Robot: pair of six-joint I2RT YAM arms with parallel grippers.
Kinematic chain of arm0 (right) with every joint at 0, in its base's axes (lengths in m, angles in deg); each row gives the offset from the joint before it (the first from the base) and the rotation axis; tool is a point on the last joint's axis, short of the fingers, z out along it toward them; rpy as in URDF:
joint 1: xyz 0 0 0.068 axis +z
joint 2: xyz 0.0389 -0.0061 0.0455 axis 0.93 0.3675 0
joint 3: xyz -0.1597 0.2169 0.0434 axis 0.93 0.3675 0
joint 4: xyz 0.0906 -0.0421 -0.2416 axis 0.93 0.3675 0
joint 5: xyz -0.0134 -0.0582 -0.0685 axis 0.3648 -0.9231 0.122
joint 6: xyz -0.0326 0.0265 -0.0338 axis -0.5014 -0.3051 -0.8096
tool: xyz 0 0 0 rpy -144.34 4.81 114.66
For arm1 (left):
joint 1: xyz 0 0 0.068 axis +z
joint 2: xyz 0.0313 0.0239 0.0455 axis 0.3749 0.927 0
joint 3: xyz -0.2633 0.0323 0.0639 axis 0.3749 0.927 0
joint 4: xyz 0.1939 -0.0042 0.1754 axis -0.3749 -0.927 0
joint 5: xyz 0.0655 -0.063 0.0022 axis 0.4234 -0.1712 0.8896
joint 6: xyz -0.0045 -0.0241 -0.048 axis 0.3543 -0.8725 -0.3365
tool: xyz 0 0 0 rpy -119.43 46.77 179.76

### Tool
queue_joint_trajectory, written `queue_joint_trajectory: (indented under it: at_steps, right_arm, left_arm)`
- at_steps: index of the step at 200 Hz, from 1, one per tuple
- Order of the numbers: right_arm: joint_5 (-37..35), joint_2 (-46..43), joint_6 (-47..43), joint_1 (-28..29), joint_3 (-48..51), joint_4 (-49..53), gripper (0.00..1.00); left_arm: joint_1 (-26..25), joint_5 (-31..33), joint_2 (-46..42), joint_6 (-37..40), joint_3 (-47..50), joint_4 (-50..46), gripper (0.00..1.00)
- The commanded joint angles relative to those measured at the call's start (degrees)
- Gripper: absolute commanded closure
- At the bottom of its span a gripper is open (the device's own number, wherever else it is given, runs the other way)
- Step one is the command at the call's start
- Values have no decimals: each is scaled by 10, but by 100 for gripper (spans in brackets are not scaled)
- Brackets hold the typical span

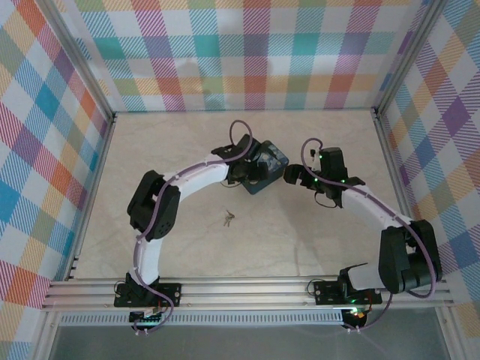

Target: Unlock a padlock with a key

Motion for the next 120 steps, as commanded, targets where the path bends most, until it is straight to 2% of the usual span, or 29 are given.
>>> queue_joint_trajectory:
  at_steps: [1,31,53,85,120]
  right_arm:
    - [36,18,36,3,-23,16,0]
    - [82,46,79,3,-30,-10,0]
    - [101,62,121,3,-26,-44,0]
    - [115,87,167,3,-26,-83,0]
    - [114,114,215,5,-38,-108,0]
  left_arm:
    - [-5,-10,-48,8,14,-53,8]
    - [5,-54,-71,106,-64,-126,7]
    - [27,-67,-87,145,-89,-148,6]
    - [73,-52,-72,194,-84,-111,5]
    - [113,-98,1,207,-93,-49,6]
